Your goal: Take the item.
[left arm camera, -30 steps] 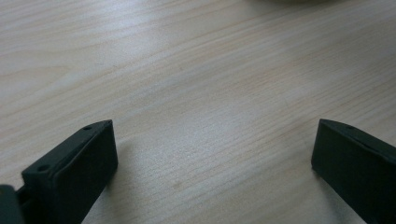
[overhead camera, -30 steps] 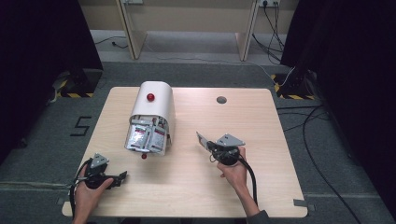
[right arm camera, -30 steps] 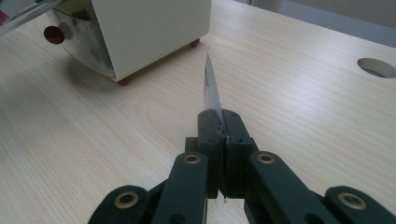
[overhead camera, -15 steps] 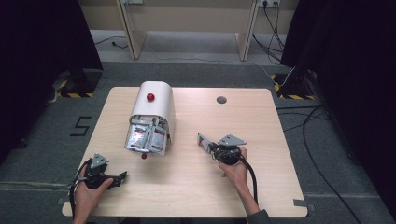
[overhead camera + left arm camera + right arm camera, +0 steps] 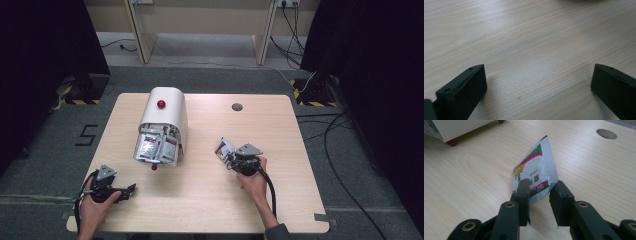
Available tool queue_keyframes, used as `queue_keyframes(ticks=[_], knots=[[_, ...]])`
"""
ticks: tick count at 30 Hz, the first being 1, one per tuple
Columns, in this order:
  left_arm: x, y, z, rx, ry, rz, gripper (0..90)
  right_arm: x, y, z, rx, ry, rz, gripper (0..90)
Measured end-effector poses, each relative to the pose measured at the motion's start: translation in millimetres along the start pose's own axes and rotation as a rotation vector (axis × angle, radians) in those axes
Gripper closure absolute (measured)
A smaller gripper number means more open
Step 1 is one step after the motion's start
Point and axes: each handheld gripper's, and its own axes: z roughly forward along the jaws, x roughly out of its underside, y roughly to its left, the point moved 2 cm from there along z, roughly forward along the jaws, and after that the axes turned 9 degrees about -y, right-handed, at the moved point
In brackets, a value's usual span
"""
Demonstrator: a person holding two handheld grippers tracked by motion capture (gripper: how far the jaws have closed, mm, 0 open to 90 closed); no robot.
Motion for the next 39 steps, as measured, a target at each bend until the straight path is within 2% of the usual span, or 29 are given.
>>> queue_keyframes(ticks=[4,8,11,15,21,31,39], knots=[[0.1,0.0,-0.2,0.000,0.001,0.001,0.0,0.9,-4.2,-0.9,0.016,0.002,0.004,67.0],[0.1,0.0,-0.3,-0.001,0.001,0.001,0.0,0.6,-7.6,-0.4,0.026,0.005,0.026,58.4],[0.2,0.0,-0.3,0.000,0.000,0.001,0.0,2.6,-11.1,0.4,0.041,0.018,0.036,55.3],[0.2,0.0,-0.3,0.000,0.000,0.001,0.0,0.1,-13.4,-2.2,0.049,0.005,0.053,50.8],[0.2,0.0,-0.4,-0.001,0.000,0.001,0.0,-6.1,-15.7,-8.8,0.042,-0.011,0.074,41.8],[0.2,0.1,-0.6,0.000,0.002,0.003,0.0,-9.7,-16.7,-16.6,0.018,0.000,0.134,25.8],[0.4,0.1,-0.7,0.000,0.002,0.002,0.0,-9.6,-14.4,-23.8,0.026,0.005,0.104,19.1]])
